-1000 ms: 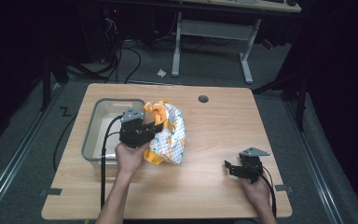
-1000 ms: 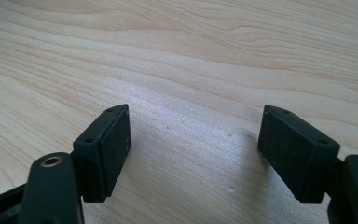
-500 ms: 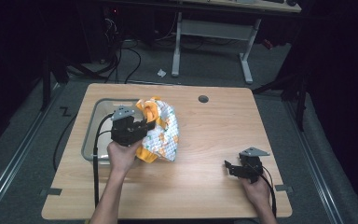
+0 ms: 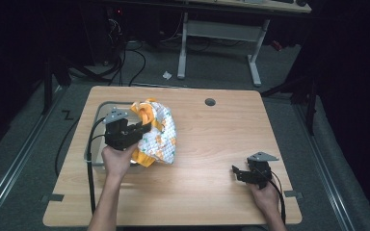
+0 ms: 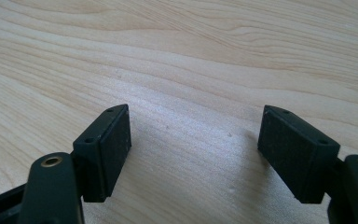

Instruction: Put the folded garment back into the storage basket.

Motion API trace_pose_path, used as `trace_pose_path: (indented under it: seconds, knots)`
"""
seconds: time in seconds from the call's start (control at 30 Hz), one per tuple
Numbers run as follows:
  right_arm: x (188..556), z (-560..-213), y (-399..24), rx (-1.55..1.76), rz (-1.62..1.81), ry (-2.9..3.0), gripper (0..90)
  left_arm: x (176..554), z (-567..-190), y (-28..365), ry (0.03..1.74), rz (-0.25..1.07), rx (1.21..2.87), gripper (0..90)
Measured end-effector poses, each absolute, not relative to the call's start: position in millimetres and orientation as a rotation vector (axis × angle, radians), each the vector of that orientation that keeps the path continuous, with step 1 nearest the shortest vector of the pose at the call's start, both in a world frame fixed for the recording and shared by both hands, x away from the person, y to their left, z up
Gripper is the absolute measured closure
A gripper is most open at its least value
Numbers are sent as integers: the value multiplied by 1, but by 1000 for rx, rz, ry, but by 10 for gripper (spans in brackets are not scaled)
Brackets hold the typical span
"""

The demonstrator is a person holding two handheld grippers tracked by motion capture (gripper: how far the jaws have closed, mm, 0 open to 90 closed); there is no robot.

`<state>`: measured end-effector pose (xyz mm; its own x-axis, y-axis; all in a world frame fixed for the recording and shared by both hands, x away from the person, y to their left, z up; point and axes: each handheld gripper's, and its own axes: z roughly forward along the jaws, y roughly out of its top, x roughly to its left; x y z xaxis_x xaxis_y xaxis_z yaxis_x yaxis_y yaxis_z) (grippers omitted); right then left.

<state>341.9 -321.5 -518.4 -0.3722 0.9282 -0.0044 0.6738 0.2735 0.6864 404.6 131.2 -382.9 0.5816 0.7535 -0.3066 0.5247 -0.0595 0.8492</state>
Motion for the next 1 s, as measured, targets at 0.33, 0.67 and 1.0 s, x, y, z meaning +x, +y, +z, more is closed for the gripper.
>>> trace_pose_path:
  seconds: [0.33, 0.67, 1.0]
  knots:
    - [342, -518, -321, 1447, 849, 2143, 257, 409, -380, 147, 1088, 279, 1720, 763]
    - [342, -518, -321, 1447, 848, 2143, 257, 415, -382, 164, 1134, 271, 1715, 763]
    - [342, -518, -321, 1447, 848, 2143, 257, 417, -382, 177, 1168, 287, 1717, 763]
